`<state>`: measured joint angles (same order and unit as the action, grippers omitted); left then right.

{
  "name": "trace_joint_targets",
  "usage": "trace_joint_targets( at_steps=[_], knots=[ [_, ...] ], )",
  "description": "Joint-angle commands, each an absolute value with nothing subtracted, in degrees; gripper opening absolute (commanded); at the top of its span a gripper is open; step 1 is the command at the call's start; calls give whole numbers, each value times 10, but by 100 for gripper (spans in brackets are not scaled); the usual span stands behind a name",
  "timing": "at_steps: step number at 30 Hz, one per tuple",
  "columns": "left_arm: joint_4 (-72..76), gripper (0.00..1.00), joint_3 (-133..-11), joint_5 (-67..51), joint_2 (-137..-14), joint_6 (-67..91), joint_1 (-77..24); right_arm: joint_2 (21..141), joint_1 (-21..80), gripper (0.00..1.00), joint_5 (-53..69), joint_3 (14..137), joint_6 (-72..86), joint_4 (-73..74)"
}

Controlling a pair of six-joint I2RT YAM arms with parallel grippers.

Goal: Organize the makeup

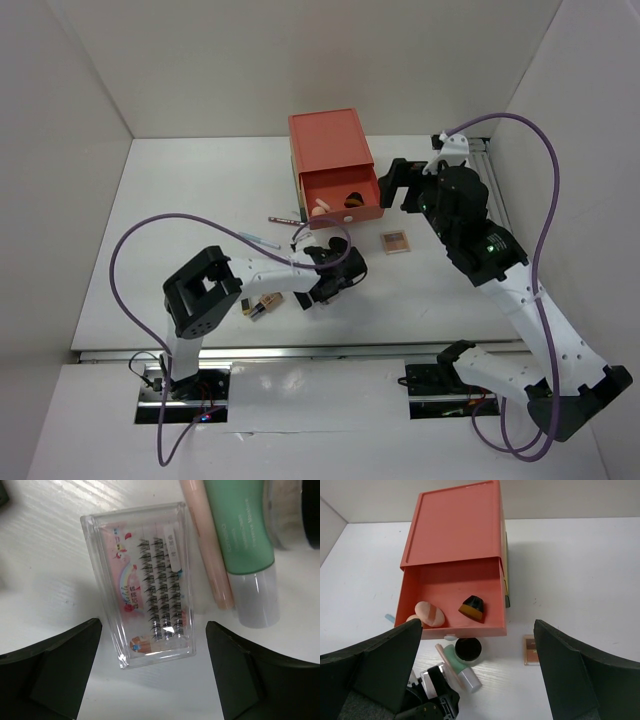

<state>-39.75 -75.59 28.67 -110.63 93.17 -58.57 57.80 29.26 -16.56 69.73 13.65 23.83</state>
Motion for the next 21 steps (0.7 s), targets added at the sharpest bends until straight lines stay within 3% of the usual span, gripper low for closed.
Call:
trace_joint_targets(
  at_steps=[1, 10, 21],
  knots=[
    [-383, 100, -754, 273, -1138, 931, -576, 563, 287, 100, -159, 694, 134, 233],
    [-425, 99, -752, 251, -1155, 931, -576, 552, 281, 100, -160, 694, 129, 233],
    [-476, 84, -724, 218, -1157, 907, -589, 503, 281, 100, -171, 669, 129, 215]
  ],
)
